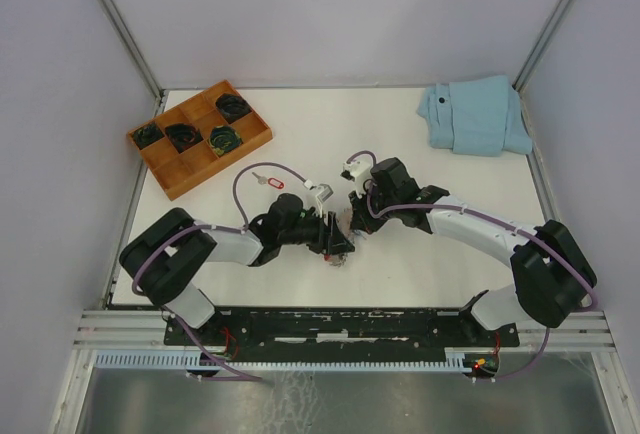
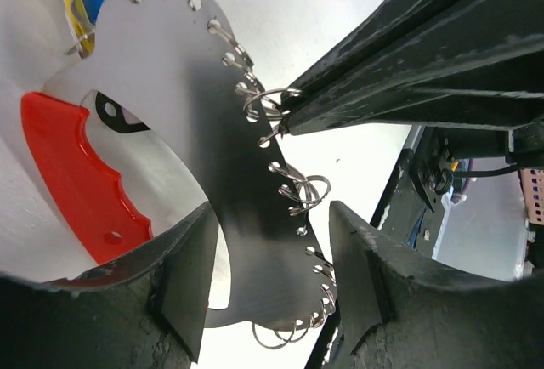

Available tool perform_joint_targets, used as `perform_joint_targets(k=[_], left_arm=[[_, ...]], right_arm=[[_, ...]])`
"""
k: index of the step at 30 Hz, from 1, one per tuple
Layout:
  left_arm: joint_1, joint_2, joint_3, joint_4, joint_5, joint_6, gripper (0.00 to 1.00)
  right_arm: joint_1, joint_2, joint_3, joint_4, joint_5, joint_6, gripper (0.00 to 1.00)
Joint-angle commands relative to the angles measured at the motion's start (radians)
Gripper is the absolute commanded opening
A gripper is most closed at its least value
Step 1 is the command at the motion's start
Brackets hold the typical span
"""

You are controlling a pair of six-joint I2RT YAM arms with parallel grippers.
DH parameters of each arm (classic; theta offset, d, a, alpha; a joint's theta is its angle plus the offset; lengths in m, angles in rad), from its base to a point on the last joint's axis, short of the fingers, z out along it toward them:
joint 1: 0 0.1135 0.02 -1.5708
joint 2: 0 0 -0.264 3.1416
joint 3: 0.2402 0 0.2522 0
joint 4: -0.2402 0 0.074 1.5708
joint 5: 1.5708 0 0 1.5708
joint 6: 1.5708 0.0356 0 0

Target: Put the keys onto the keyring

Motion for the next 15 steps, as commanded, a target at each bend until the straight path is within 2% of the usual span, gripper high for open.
perform_joint_targets(k=[1,4,8,11,15], left_arm=[[0.004,0.032,0.034,0.07,0.048,-0.04,0.61],[0.005,0.035,0.03,0.082,0.048,-0.049,0.6],[0.004,0.022,0.028,0.078,0.039,-0.052,0.53],[0.004,0.005,0.031,0.043,0.027,-0.029,0.45],[0.004,-0.029,0.043,-0.03,0.009,0.018,0.28]], right_arm=[[0.005,-0.038,0.019,0.07,-0.026,0.002,0.04],[0.005,-0.038,0.016,0.072,-0.031,0.003,0.04],[0.005,-0.045,0.01,0.073,-0.035,0.001,0.04],[0.005,-0.061,-0.003,0.076,-0.026,0.001,0.07],[0.005,-0.094,-0.02,0.083,-0.014,0.009,0.1]])
